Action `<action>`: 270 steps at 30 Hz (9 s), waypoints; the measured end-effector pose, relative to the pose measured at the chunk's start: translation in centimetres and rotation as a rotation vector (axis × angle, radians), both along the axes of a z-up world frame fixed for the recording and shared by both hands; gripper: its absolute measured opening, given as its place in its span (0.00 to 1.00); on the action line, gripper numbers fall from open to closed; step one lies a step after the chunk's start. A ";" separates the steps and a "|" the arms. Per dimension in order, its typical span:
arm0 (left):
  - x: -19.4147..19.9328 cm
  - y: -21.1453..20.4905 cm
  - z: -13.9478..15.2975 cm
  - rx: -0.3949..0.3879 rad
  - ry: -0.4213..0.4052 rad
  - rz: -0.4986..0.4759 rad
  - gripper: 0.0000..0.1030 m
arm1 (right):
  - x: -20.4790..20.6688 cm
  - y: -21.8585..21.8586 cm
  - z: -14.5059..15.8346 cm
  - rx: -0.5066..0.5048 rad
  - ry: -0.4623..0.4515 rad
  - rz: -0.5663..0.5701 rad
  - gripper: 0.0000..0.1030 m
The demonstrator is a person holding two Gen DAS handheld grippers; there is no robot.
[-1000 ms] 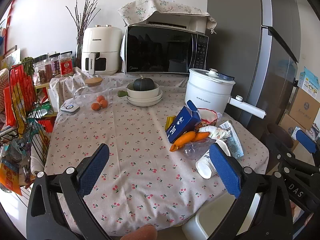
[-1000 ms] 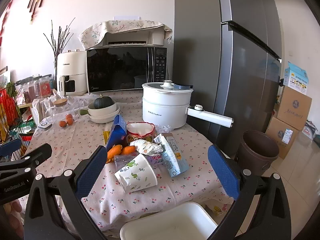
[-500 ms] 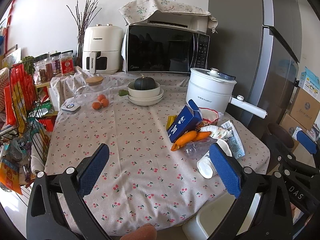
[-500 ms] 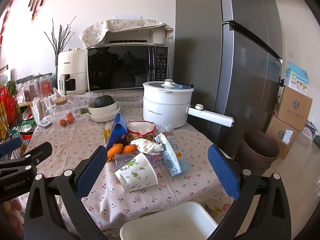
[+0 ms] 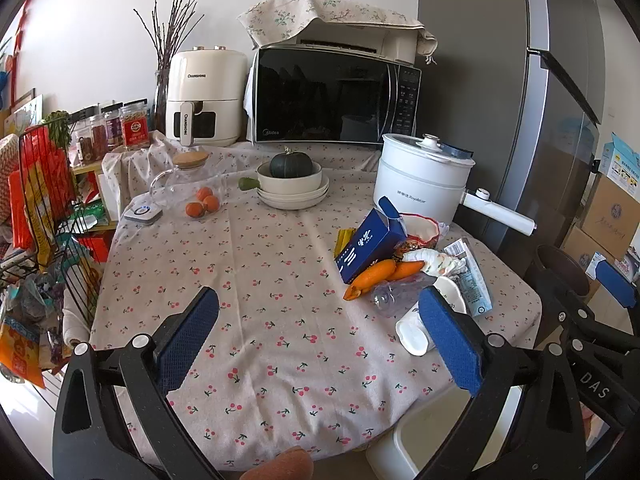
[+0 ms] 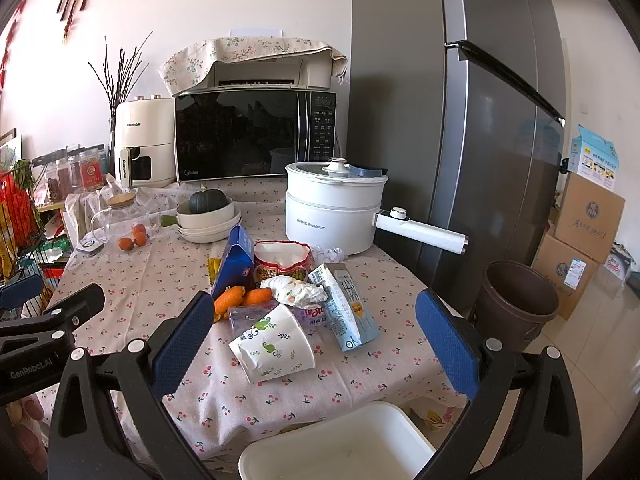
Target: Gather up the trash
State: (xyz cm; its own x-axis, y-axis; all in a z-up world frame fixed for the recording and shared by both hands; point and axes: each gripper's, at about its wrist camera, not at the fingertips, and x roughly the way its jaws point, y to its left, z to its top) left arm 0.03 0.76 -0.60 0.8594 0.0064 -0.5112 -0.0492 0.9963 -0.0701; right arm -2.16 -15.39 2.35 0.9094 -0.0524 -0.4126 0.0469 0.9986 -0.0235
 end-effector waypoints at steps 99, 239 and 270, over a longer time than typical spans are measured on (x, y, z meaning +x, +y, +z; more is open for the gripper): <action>9.6 -8.5 -7.4 0.057 0.403 -0.606 0.54 | 9.2 -13.3 -8.5 0.437 0.509 -0.196 0.95; 20.2 -4.8 -8.5 0.011 0.295 -0.341 0.81 | 7.7 -6.8 -10.2 0.070 0.529 -0.170 0.90; 9.3 3.8 0.0 -0.290 0.179 -0.303 0.36 | 13.0 -3.6 -6.7 -0.021 0.329 0.132 0.90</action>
